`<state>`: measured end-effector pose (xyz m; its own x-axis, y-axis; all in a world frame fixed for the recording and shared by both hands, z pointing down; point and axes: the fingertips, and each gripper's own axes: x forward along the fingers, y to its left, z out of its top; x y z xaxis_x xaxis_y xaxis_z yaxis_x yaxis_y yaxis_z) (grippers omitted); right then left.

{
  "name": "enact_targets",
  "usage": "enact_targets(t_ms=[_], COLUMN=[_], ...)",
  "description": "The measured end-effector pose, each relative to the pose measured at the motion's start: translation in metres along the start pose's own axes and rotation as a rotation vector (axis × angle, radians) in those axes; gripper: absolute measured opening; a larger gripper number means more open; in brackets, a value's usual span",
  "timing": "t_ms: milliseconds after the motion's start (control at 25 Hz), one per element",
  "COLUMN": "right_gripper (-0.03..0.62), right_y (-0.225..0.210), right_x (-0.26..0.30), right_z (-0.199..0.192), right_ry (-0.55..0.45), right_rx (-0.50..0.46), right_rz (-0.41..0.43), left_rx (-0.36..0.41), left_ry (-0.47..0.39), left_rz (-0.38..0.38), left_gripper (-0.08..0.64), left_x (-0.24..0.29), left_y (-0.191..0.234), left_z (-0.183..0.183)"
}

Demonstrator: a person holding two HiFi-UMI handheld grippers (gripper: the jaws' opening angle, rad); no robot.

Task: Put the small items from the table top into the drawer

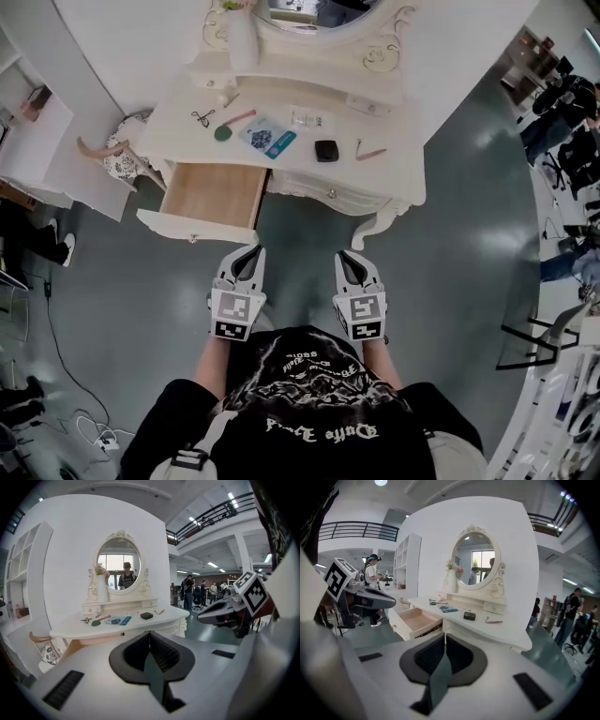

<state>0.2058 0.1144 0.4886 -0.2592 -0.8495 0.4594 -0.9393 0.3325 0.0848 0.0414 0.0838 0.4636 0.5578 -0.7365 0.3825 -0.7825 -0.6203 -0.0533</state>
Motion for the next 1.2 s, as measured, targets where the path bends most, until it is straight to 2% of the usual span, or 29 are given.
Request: enact_targets(t_ms=[480,720,1200], right_gripper=[0.012,0.012,0.014], right_y=[0.029,0.039,0.047], right_x=[0.069,0.103,0.132], right_z=[0.035,0.052,0.061], right_ry=[0.038,0.035,0.039], right_rx=[0.053,0.079,0.103], right_rz=[-0.123,-0.174,-0.219], left_rx=[0.038,0.054,0.048], left_ry=[-0.019,-0.020,-0.030], left_rz=[-0.127,-0.165,-0.196], left_gripper=[0.015,0.015,0.015], left_x=[0.038,0.056,0.072], left_y=[0.095,0.135,0.169], left_z=[0.010,0.014,0.011])
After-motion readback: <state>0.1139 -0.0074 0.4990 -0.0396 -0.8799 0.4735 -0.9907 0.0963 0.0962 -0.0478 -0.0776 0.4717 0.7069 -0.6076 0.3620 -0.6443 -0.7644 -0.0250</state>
